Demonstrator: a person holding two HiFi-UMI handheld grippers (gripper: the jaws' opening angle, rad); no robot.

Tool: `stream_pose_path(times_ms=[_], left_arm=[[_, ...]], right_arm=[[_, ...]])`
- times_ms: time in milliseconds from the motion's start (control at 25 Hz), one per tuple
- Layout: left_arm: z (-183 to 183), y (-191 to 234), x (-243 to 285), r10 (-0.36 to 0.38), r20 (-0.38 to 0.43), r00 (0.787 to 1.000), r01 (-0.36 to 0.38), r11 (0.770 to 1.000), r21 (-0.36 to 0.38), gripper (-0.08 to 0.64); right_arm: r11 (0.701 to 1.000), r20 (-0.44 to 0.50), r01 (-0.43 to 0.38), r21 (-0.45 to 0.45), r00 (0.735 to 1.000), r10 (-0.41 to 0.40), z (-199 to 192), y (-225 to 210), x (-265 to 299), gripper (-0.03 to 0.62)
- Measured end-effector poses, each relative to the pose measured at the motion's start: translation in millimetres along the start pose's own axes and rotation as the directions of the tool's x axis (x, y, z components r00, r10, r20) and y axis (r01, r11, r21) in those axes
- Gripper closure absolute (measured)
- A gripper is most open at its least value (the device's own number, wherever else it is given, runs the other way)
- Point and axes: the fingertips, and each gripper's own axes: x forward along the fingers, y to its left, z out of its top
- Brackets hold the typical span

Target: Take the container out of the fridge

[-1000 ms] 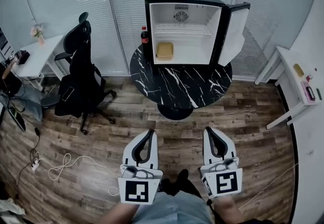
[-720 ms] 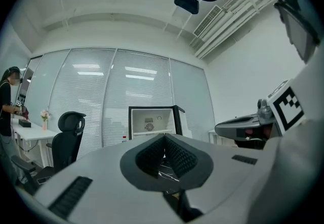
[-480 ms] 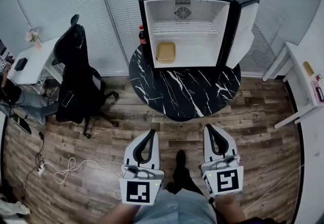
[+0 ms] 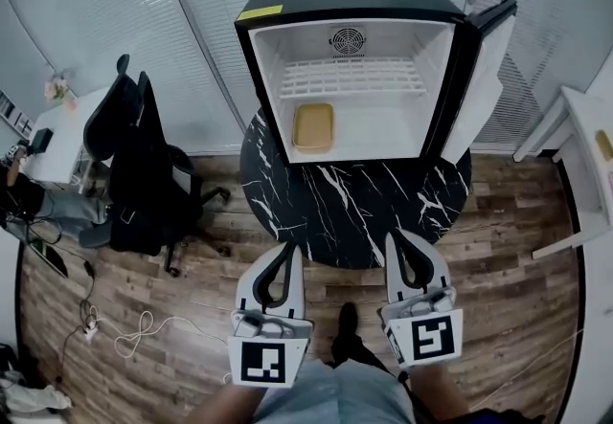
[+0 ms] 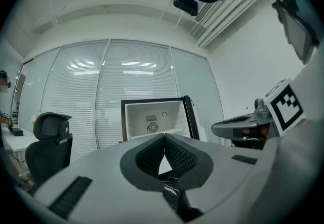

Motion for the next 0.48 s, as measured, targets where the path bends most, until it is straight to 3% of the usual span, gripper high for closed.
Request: stream_pose_path(times_ms=[480], left_arm=[[7, -1, 88, 0.024, -0.012, 1.000, -0.023, 0.997, 0.073, 0.546]], right_arm=[[0.999, 0.037, -0.049, 0.020, 0.998, 0.048, 4, -64, 71, 0.578]])
